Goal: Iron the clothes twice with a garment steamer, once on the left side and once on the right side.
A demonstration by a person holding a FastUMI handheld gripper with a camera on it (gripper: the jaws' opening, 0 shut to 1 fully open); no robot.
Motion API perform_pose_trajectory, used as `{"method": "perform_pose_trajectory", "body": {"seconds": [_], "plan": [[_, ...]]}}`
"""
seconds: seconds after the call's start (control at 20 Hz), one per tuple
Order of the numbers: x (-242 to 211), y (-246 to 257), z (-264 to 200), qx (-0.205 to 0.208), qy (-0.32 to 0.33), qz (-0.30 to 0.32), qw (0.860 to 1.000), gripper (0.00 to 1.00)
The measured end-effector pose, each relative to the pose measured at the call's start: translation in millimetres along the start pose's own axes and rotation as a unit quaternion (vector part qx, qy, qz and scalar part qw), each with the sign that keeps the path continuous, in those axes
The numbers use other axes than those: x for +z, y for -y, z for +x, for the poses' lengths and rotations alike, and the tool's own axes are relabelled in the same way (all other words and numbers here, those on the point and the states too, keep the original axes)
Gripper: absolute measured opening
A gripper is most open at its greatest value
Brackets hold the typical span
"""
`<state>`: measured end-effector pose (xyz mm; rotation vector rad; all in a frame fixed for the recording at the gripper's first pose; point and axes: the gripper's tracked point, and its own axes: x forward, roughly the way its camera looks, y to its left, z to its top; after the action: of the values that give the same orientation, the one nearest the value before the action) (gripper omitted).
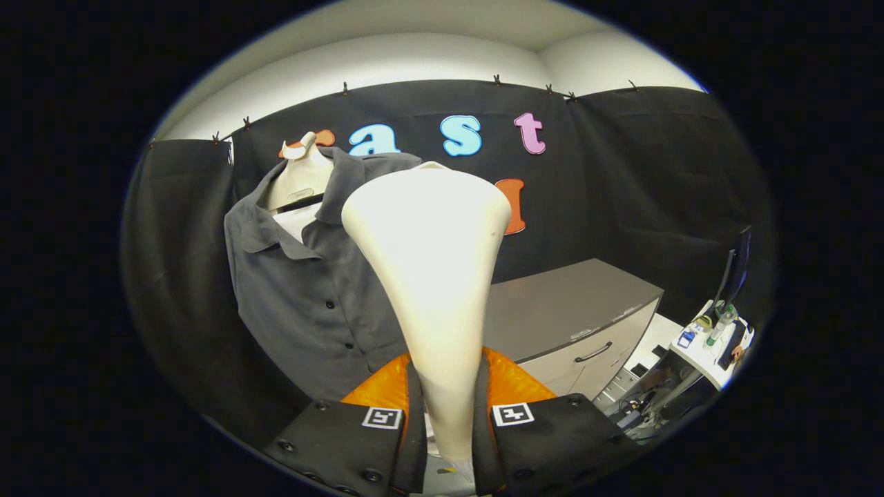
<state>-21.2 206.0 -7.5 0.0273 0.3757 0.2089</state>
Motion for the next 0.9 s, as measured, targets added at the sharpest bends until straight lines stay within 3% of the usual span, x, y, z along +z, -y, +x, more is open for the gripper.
{"method": "perform_pose_trajectory", "body": {"seconds": [0.9], "plan": [[-5,-13,33,0.003,-0.011,-0.005,1.000,0.35]]}}
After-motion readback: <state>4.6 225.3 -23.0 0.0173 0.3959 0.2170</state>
